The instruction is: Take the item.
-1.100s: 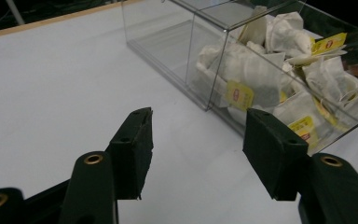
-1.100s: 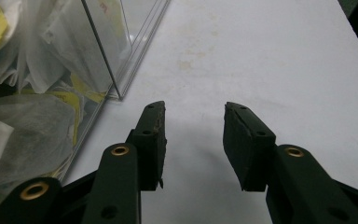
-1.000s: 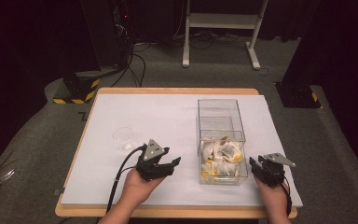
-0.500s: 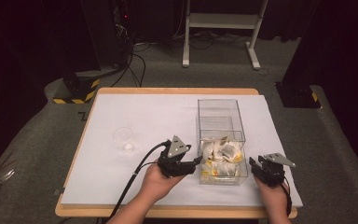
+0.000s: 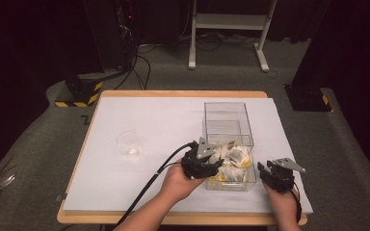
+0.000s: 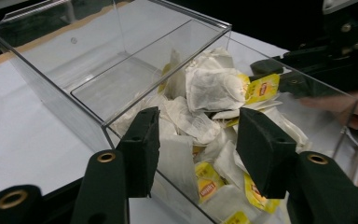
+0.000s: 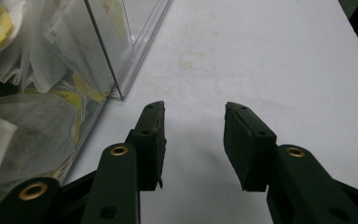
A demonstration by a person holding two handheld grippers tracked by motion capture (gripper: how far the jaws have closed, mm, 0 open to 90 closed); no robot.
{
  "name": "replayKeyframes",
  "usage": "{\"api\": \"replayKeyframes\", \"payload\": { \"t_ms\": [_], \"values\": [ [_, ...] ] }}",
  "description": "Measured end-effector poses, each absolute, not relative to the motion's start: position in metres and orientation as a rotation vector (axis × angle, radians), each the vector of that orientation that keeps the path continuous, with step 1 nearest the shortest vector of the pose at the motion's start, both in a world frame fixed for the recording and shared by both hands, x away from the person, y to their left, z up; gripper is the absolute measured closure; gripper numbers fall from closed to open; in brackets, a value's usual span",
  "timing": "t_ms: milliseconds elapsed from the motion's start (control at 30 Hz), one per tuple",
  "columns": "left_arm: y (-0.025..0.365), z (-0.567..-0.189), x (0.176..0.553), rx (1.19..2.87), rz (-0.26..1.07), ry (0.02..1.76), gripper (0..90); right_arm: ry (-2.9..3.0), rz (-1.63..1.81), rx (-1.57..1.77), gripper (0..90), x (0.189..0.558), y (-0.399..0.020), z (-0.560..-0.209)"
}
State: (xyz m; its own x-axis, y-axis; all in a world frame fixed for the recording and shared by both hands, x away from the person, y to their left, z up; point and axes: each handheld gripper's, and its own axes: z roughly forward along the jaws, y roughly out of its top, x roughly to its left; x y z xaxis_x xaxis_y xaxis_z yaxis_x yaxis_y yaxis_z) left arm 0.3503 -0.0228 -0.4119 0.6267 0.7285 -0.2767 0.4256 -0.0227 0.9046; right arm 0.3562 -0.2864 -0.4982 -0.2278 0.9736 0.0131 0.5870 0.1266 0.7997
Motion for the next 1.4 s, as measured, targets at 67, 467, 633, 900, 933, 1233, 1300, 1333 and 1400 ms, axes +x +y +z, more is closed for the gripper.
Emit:
{"api": "replayKeyframes", "payload": {
  "t_ms": [67, 467, 633, 900, 933, 1233, 1300, 1333, 1400],
  "values": [
    [-0.036, -0.414, 0.353, 1.544, 0.293, 1.031, 52.9, 1.881, 0.953, 1.502, 58.6, 0.356, -0.286, -0.498],
    [-0.059, -0.427, 0.359, 1.396, 0.305, 1.168, 66.4, 1.88, 0.955, 1.504, 58.6, 0.356, -0.287, -0.498],
    [-0.064, -0.429, 0.358, 1.351, 0.293, 1.198, 68.6, 1.879, 0.953, 1.506, 58.6, 0.356, -0.287, -0.498],
    [-0.067, -0.434, 0.358, 1.344, 0.3, 1.21, 74.6, 1.873, 0.958, 1.503, 58.4, 0.355, -0.286, -0.498],
    [-0.068, -0.435, 0.358, 1.34, 0.298, 1.214, 75.3, 1.872, 0.958, 1.501, 58.4, 0.355, -0.286, -0.498],
    [-0.068, -0.437, 0.359, 1.359, 0.284, 1.23, 86.2, 1.87, 0.956, 1.495, 58.4, 0.355, -0.287, -0.498],
    [-0.068, -0.438, 0.36, 1.351, 0.274, 1.238, 88.4, 1.87, 0.955, 1.495, 58.4, 0.355, -0.287, -0.498],
    [-0.068, -0.438, 0.36, 1.344, 0.271, 1.24, 89.1, 1.87, 0.955, 1.495, 58.4, 0.355, -0.287, -0.498],
    [-0.07, -0.437, 0.36, 1.308, 0.26, 1.254, 89.7, 1.869, 0.958, 1.494, 58.4, 0.355, -0.287, -0.498]
  ]
}}
